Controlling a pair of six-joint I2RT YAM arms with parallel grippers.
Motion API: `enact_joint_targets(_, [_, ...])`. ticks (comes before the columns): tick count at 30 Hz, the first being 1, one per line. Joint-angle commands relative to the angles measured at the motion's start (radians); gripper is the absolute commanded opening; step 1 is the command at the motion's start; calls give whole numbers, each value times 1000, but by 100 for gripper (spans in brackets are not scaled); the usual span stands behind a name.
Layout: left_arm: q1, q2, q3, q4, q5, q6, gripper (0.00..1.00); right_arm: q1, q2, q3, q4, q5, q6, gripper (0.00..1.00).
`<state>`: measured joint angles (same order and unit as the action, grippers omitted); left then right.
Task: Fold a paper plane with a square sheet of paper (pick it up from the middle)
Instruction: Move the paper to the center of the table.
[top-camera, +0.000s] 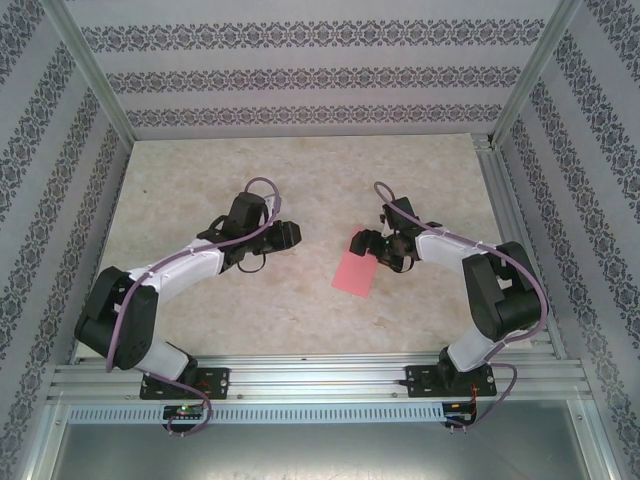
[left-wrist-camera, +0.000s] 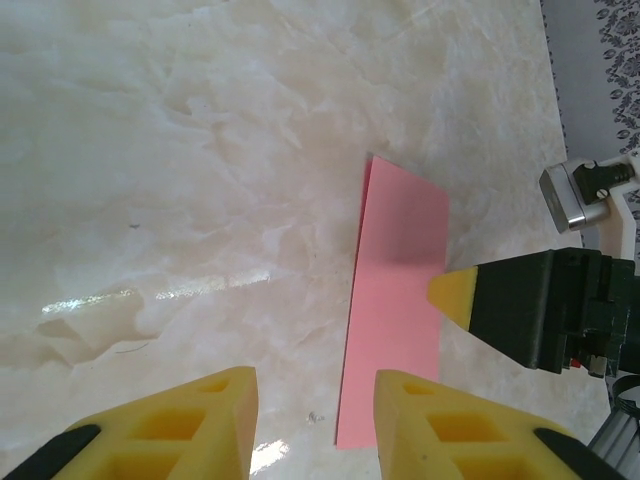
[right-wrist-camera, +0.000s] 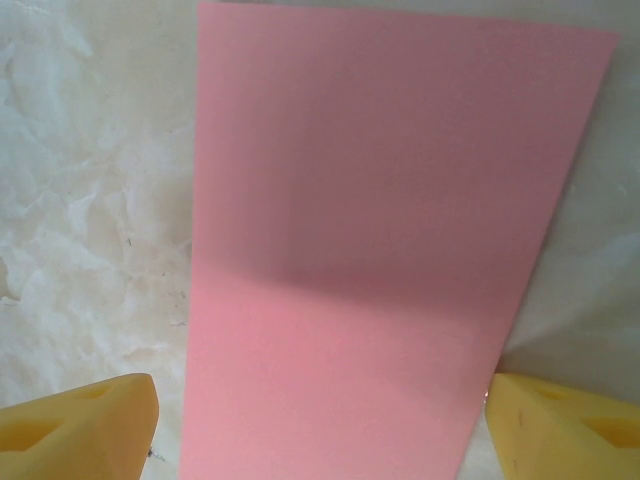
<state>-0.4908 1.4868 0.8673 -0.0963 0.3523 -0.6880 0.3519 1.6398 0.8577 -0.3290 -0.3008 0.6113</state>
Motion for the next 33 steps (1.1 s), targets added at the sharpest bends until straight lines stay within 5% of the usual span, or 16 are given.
enact_joint_targets(1, [15,-47,-21,11,-18,0,38,19,14,38,11,-14,-1,86])
enact_joint_targets(25, [29,-214,-160,-16,-106,-74,41,90,178,235,-67,-143,-128,89])
enact_joint_targets(33, [39,-201,-157,-16,-85,-80,42,87,30,244,-245,125,-267,93])
